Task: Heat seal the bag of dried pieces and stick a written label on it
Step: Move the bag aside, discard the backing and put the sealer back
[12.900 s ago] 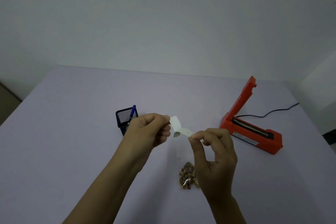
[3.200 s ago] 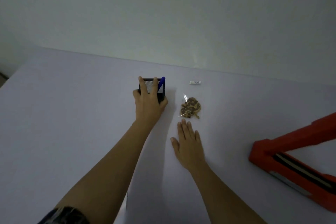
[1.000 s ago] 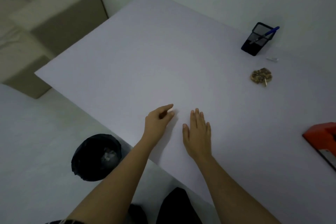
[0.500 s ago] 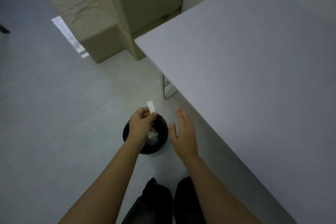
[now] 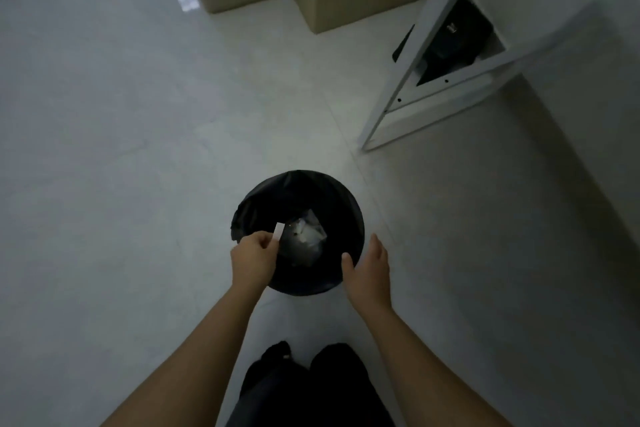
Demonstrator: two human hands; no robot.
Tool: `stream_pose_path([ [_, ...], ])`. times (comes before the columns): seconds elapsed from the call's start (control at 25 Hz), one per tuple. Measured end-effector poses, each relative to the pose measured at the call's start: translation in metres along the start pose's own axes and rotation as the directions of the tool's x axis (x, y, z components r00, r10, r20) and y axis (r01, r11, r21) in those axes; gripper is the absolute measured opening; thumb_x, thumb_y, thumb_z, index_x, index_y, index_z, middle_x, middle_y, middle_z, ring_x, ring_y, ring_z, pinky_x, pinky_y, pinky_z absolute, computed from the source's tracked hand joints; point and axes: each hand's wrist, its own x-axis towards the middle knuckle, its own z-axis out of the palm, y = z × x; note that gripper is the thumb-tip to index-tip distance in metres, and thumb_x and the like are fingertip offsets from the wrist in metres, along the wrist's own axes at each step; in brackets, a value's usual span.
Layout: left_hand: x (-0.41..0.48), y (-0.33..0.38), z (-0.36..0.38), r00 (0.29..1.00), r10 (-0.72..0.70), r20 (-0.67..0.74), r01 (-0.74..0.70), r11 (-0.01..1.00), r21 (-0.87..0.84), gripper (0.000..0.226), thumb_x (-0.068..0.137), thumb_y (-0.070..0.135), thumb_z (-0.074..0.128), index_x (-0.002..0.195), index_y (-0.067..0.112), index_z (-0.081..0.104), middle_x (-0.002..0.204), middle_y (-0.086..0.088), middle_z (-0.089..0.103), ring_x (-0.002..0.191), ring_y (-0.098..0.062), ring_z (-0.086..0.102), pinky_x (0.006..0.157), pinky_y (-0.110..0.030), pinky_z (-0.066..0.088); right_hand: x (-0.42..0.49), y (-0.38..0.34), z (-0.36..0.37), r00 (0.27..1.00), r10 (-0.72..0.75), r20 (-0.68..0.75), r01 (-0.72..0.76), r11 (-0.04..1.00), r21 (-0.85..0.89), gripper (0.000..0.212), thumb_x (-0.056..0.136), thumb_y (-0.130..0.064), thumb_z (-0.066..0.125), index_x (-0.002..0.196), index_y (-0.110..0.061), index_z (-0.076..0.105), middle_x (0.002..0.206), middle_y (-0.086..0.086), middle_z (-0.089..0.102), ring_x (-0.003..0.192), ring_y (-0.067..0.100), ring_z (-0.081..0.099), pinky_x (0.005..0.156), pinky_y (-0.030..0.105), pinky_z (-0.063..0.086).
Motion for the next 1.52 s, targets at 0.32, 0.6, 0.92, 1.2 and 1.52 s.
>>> stream_pose_path([
  [0.32,0.112,-0.078,0.101,0.979,0.091,0.184,-0.122,0.978,0.167,0.022,0.092,0.024,0.054,0.098,0.010,0.070,0.089,-0.010,0.068,0.076,-0.021,0.061,0.065,-0.023,0.043,0.088,0.065,0.102,0.970,0.085,-0.229,-0.064,0.993,0.096,0.060,0.096,-0.022,0.044,0.146,-0.012,0.012,0.136,0.019,0.047,0.115,0.033,0.053,0.087,0.032,0.045],
  [0.6,0.161,-0.101,0.143,0.990,-0.051,0.129,0.023,0.977,0.210,0.026,0.088,0.017,0.061,0.106,0.000,0.066,0.108,-0.018,0.065,0.097,-0.032,0.062,0.081,-0.028,0.048,0.100,0.081,0.123,0.906,0.150,-0.395,-0.111,0.986,0.122,0.035,0.098,-0.008,0.033,0.132,-0.010,0.033,0.106,0.022,0.063,0.089,0.034,0.063,0.065,0.026,0.040],
  [0.92,0.127,-0.074,0.105,0.994,0.091,0.067,-0.111,0.903,0.415,0.020,0.086,-0.002,0.048,0.066,0.003,0.052,0.068,-0.014,0.052,0.055,-0.023,0.048,0.052,-0.031,0.039,0.078,0.053,0.092,0.966,0.092,-0.242,-0.081,0.995,0.057,0.060,0.096,-0.031,0.043,0.144,-0.009,0.016,0.146,0.015,0.035,0.128,0.028,0.040,0.096,0.035,0.040],
  [1.2,0.009,0.027,-0.031,0.968,0.252,0.006,-0.249,0.949,0.193,0.024,0.092,0.013,0.043,0.095,0.011,0.067,0.107,-0.017,0.069,0.091,-0.028,0.060,0.087,-0.036,0.047,-0.023,-0.086,-0.008,0.954,-0.241,-0.176,0.236,0.971,-0.048,0.051,0.098,-0.030,0.035,0.143,-0.009,0.023,0.148,0.010,0.033,0.134,0.023,0.033,0.107,0.035,0.034],
  [1.52,-0.193,0.237,-0.196,0.808,0.558,-0.189,-0.583,0.805,-0.113,0.040,0.099,0.026,0.038,0.130,0.006,0.052,0.133,-0.007,0.056,0.124,-0.021,0.050,0.103,-0.028,0.036,-0.177,-0.258,-0.221,0.771,-0.516,-0.372,0.568,0.822,0.037,0.045,0.098,-0.034,0.033,0.139,-0.017,0.028,0.147,0.003,0.033,0.134,0.016,0.032,0.111,0.031,0.029],
])
